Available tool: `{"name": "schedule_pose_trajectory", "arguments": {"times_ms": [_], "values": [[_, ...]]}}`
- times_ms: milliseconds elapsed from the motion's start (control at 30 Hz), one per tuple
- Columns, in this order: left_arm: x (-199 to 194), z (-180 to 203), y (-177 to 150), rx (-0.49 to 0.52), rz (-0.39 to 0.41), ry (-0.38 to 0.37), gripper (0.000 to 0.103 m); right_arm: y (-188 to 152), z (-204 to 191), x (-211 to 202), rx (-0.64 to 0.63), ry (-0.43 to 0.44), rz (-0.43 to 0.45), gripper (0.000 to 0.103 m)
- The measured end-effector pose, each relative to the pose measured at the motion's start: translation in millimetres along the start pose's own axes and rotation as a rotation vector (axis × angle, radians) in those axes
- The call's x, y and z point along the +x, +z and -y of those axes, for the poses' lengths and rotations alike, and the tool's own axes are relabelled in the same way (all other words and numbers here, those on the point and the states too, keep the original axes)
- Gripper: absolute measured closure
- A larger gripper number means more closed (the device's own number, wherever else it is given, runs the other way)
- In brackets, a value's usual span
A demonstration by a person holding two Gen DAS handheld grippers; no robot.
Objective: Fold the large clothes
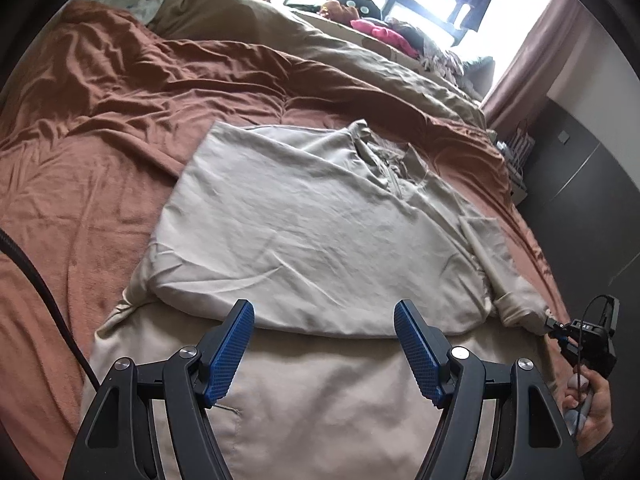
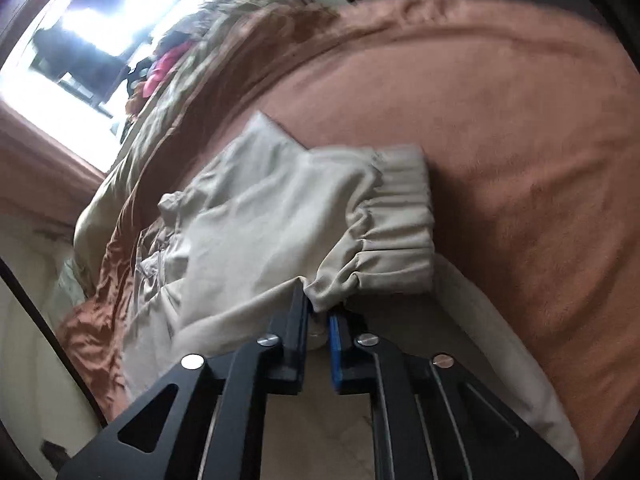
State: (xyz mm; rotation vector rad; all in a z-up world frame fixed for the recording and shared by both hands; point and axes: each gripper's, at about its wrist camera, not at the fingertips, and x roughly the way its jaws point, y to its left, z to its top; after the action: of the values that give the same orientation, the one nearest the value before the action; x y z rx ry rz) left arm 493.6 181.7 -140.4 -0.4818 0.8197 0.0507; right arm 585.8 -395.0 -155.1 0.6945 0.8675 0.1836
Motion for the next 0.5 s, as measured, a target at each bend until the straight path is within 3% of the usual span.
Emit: {"name": "schedule_pose_trajectory", "arguments": {"times_ms": [333, 500], "values": [[-10.7, -8.7, 2.7, -0.029, 0.015, -0.029, 0.029, -8.7, -144.4, -46.9, -0.332, 0.074, 0.123, 0.101], [-18.6, -25.4, 6.3, -0.079, 0.034, -0.034, 0.029, -34.2, -202.9, -38.8, -0.453, 0.122, 0.116, 0.101]]}}
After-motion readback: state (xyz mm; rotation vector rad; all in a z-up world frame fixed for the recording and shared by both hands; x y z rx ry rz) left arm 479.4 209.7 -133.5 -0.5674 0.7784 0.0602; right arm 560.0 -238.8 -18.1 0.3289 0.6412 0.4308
